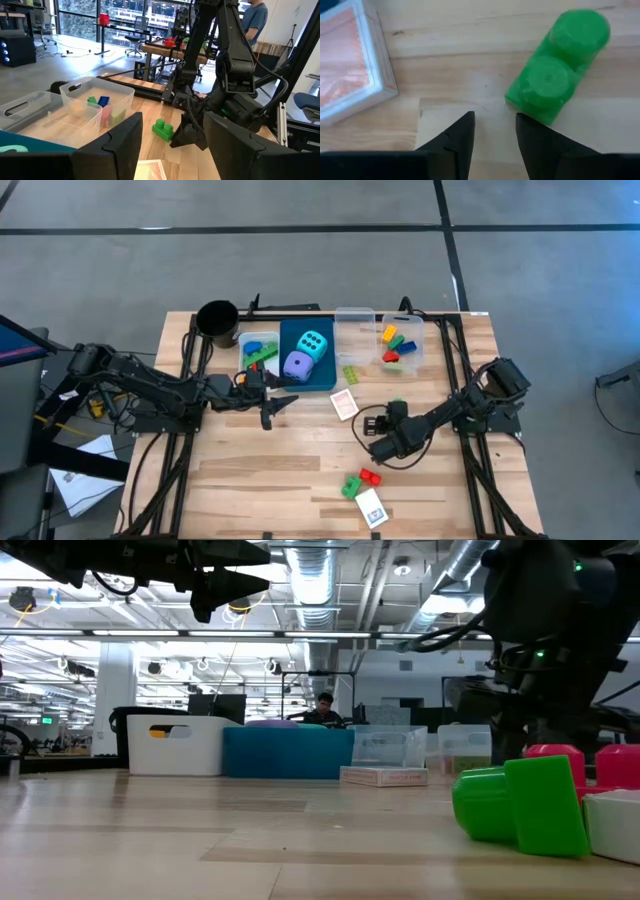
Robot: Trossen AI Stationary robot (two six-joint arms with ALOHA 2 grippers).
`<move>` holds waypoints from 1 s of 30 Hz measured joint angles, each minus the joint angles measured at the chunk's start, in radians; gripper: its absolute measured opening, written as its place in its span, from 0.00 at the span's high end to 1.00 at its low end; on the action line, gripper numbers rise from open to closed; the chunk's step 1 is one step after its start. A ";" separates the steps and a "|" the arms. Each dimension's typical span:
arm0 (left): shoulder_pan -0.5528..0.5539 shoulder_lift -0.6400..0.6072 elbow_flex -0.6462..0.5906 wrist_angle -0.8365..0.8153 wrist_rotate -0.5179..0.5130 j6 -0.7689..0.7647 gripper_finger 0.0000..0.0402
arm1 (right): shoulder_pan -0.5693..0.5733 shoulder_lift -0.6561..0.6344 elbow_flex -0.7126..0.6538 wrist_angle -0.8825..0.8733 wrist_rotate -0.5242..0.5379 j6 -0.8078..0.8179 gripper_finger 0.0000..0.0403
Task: Pick & Place Toys
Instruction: Put the top large green game piece into the white bin
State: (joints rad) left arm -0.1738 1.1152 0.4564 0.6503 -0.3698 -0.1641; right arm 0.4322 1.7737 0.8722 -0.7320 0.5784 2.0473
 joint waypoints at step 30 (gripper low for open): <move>0.000 0.000 0.000 -0.034 -0.006 -0.002 0.49 | -0.087 0.000 0.000 0.094 -0.017 -0.170 0.66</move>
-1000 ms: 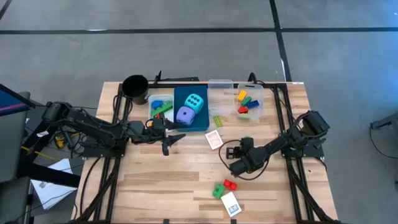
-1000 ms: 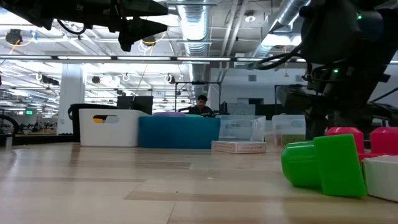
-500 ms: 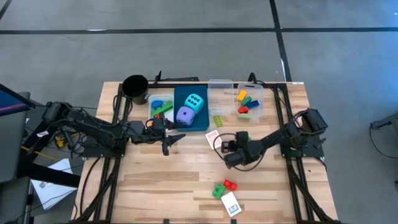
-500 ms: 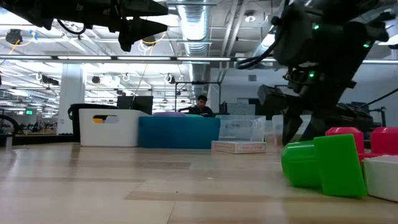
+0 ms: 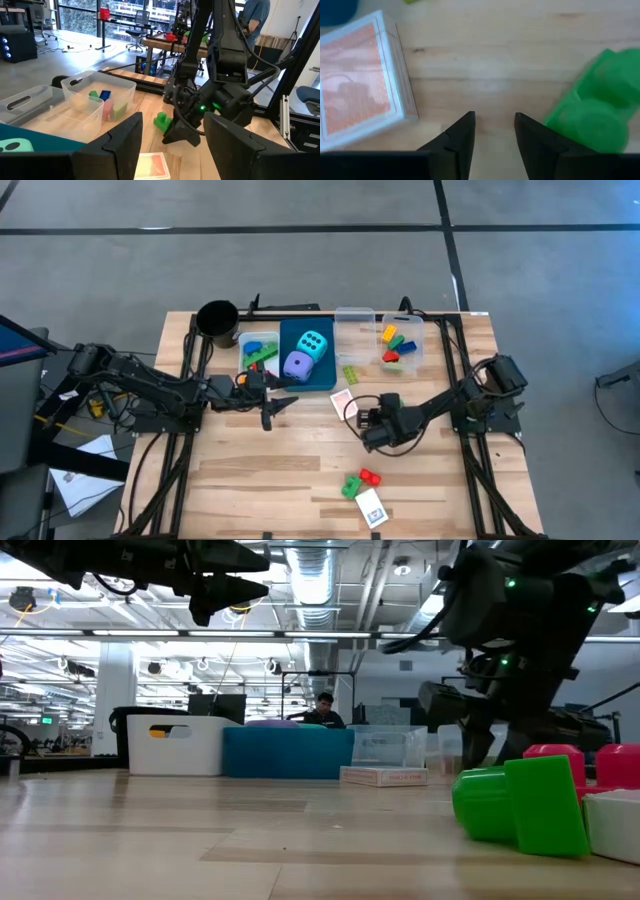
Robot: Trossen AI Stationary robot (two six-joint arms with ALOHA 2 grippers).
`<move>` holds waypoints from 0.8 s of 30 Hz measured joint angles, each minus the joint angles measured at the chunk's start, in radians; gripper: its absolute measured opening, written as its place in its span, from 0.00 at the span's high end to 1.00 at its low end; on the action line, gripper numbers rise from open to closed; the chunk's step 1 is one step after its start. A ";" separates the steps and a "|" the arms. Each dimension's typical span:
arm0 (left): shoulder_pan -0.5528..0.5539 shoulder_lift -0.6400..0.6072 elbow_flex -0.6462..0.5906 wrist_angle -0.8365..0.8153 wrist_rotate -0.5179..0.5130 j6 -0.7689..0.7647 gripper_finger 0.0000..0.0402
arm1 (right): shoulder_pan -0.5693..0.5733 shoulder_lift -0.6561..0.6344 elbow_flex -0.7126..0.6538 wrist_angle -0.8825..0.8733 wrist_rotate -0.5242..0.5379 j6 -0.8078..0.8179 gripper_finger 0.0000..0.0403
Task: Pick & Place Toys
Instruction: Put the top large green game piece into the white bin
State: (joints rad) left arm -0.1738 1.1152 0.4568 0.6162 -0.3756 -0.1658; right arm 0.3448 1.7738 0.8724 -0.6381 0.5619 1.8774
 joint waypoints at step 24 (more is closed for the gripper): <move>0.000 0.000 0.000 0.000 0.006 0.000 0.49 | 0.173 0.002 0.109 -0.138 -0.091 0.023 0.80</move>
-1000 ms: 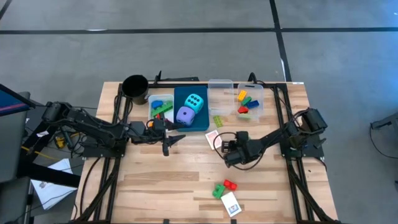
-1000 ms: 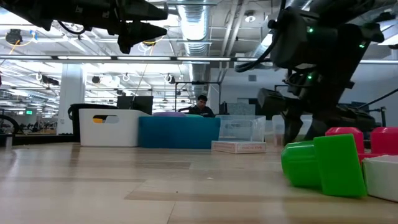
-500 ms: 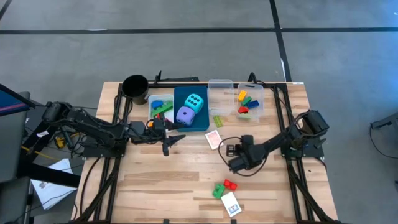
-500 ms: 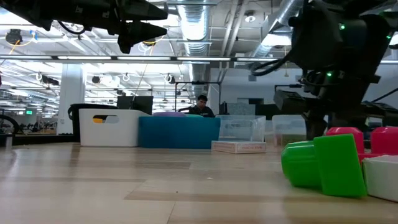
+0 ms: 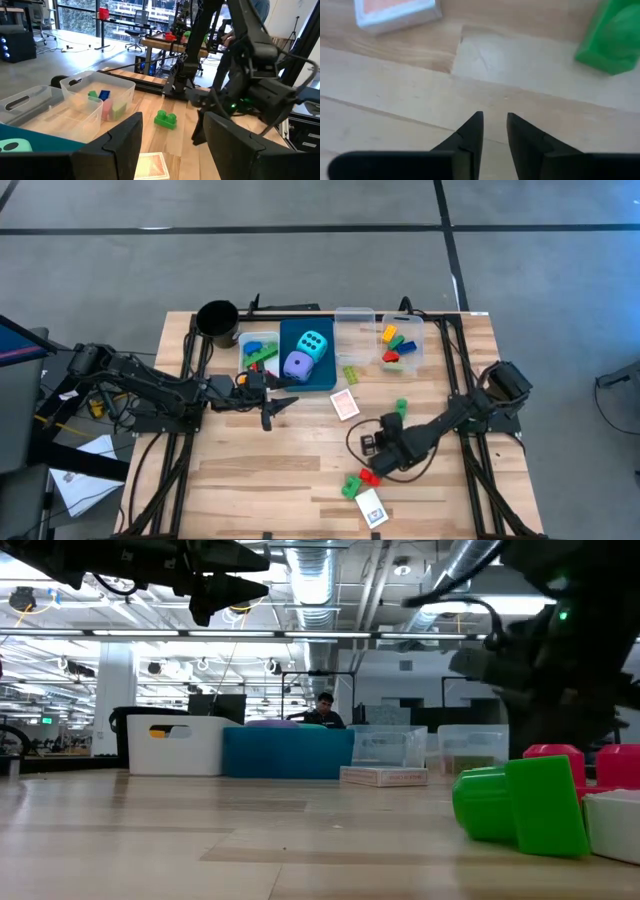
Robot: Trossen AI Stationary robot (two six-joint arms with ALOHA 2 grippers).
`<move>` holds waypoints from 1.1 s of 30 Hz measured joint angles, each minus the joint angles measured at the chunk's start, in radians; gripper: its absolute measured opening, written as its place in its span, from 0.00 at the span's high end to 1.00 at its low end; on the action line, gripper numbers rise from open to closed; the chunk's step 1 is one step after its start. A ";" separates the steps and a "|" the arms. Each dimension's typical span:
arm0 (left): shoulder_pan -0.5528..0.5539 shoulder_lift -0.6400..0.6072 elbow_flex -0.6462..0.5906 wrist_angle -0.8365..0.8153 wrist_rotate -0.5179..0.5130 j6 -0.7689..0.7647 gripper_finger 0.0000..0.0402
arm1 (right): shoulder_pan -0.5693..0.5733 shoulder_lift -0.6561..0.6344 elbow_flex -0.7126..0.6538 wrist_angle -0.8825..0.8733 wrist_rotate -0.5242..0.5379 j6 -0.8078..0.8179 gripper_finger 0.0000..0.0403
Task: Pick & Place Toys
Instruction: Put the top large green game piece into the white bin
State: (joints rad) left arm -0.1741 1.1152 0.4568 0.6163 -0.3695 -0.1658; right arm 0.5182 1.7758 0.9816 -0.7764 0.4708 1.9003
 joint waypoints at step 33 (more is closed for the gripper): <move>0.000 0.000 0.000 0.001 -0.005 0.003 0.49 | 0.036 -0.001 0.004 -0.270 -0.037 0.240 0.33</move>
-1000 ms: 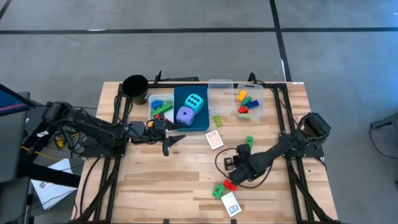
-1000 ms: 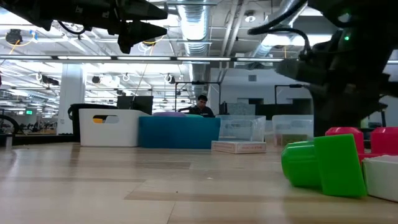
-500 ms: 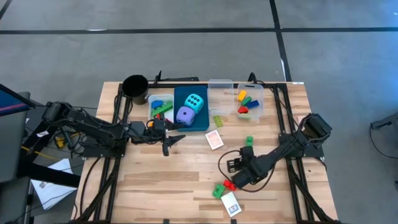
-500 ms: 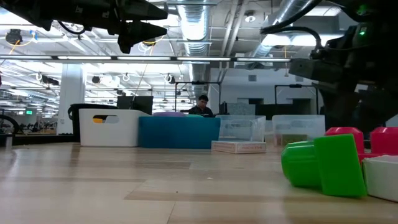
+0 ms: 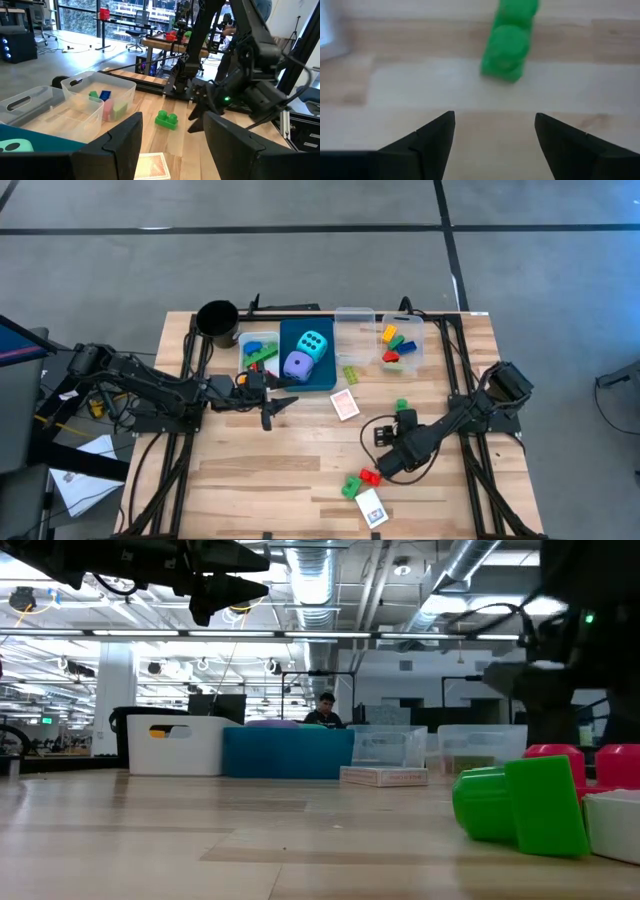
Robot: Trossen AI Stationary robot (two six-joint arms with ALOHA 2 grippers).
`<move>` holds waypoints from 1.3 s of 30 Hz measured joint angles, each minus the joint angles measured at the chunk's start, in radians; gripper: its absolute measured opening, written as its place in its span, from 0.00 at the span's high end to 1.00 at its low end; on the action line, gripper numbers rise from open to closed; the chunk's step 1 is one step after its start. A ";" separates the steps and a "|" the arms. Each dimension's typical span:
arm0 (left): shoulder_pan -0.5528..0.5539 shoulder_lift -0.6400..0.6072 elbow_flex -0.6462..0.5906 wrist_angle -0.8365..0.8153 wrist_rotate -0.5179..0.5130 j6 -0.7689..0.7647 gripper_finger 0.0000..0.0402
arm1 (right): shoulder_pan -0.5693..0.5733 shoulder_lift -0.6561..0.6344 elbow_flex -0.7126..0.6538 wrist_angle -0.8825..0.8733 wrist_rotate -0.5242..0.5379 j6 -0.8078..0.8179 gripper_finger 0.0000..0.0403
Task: Pick & Place Toys
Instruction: Put the top large green game piece into the white bin
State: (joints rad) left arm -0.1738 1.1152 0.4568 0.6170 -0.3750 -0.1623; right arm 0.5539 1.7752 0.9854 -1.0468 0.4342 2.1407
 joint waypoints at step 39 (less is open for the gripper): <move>0.000 0.000 0.001 -0.006 0.004 0.000 0.49 | -0.242 0.081 -0.052 0.060 -0.012 -0.186 0.44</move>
State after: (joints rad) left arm -0.1738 1.1152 0.4576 0.6113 -0.3714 -0.1625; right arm 0.3116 1.8558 0.9339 -0.9867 0.4222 1.9546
